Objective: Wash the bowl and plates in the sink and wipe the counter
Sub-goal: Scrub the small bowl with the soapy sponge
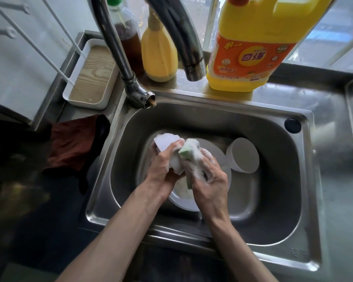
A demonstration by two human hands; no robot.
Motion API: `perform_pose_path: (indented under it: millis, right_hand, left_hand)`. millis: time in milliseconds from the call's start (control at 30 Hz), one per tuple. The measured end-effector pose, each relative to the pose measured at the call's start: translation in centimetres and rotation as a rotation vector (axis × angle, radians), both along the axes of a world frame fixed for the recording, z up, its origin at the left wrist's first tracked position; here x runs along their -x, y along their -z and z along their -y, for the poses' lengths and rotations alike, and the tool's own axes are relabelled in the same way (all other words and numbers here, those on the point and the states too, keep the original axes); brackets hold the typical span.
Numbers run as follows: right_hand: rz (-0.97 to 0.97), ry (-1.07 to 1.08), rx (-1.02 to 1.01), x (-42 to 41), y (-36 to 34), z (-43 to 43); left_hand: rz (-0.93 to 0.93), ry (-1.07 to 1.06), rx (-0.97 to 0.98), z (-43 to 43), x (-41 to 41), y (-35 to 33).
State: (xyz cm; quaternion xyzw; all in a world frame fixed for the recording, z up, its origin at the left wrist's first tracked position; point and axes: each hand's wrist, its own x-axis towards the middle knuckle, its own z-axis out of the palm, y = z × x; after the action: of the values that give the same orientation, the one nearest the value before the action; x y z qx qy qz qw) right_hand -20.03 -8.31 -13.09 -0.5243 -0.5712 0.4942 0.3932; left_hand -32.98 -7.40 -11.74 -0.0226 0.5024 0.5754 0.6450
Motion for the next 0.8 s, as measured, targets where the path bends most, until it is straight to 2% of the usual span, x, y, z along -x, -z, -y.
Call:
perform_pose_path:
  millis: [200,300,433,533,633,800]
  right_hand:
    - [-0.142,0.036,0.212,0.2,-1.0,-0.4]
    - [-0.212,0.064,0.384,0.1,-1.7,-1.0]
    - [-0.253,0.075,0.638,0.2,-1.4,-1.9]
    - [-0.311,0.050,0.767,0.3,-1.6,-2.7]
    - [-0.316,0.033,0.825,0.2,-1.8,-3.8]
    - [-0.296,0.004,0.802,-0.4,-1.8,-4.8]
  left_hand:
    - [-0.054,0.031,-0.101,0.4,-0.2,-0.2]
    - [-0.230,0.036,-0.176,0.8,-0.1,-0.3]
    - [-0.525,0.188,-0.248,1.6,0.3,-0.5]
    - [-0.579,0.281,-0.310,2.0,0.6,-1.1]
    - [-0.604,0.417,-0.362,2.3,0.9,-1.8]
    - [-0.648,0.622,-0.395,2.2,1.8,-2.5]
